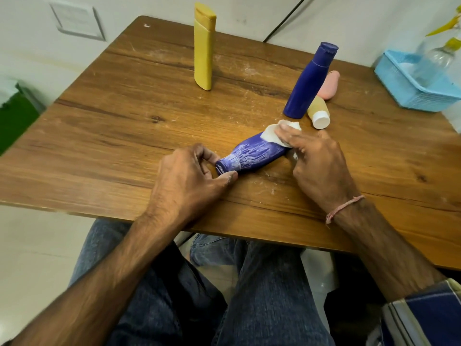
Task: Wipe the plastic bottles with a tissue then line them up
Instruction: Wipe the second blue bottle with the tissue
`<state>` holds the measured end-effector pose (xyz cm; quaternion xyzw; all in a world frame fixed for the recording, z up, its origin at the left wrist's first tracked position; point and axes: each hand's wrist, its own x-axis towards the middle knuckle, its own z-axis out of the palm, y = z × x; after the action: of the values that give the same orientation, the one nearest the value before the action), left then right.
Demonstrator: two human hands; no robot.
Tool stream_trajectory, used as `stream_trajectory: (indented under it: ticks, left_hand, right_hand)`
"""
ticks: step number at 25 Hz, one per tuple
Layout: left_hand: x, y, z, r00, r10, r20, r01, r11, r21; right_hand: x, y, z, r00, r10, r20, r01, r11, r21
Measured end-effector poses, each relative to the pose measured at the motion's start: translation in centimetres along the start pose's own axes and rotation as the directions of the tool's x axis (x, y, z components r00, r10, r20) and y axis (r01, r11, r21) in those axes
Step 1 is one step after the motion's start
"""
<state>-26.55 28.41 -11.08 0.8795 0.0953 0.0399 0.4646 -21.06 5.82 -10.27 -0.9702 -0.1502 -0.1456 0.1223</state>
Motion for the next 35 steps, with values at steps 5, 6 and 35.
stream_trajectory:
  ticks: [5,6,35]
  left_hand:
    - [-0.3,-0.1,0.2,0.999,0.053,0.002,-0.053,0.999,-0.004]
    - [-0.3,-0.2,0.2,0.998,0.058,0.006,-0.058,0.998,0.002]
    - [-0.2,-0.1,0.2,0.997,0.077,0.016,-0.077,0.996,0.042]
  right_hand:
    - [-1.3,-4.3,0.9,0.995,0.013,-0.094,-0.013,1.0,0.007]
    - [-2.2,-5.9,1.4,0.993,-0.082,-0.082,0.086,0.995,0.044]
    - [-0.7,-4.2,0.2,0.999,0.05,-0.018,-0.05,0.998,0.029]
